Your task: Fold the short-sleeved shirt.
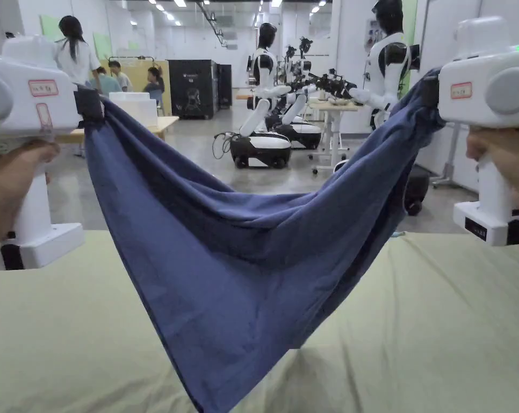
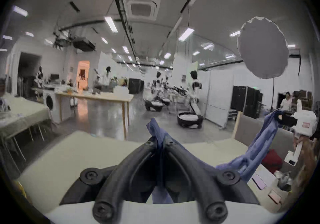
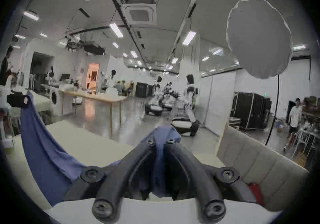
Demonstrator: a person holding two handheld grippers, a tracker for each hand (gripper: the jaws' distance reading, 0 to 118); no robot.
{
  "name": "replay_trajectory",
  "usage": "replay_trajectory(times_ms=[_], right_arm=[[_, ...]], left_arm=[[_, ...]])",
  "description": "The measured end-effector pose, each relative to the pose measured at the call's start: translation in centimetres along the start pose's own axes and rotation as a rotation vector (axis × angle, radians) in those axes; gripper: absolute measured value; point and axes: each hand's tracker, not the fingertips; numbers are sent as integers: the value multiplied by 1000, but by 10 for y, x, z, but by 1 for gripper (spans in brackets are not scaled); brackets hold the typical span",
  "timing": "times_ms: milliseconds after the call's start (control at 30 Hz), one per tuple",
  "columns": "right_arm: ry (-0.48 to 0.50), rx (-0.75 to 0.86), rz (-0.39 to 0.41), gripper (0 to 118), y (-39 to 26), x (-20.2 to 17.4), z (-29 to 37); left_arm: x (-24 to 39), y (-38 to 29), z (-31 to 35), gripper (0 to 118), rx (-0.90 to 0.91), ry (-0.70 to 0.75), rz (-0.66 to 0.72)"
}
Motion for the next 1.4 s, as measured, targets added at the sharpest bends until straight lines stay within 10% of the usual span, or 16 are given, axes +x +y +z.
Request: replay_trajectory(times_ms=[367, 967, 1400], right_arm=[[-37, 36, -283, 6, 69, 24, -80], [-13, -180, -190, 6, -97, 15, -112], [266, -313, -41, 6, -169, 47, 118]], left_arm=[[16, 56, -88, 3, 37, 33, -81], [49, -122, -138, 3, -151, -97, -100], [1, -189, 58, 3, -236, -193, -64]])
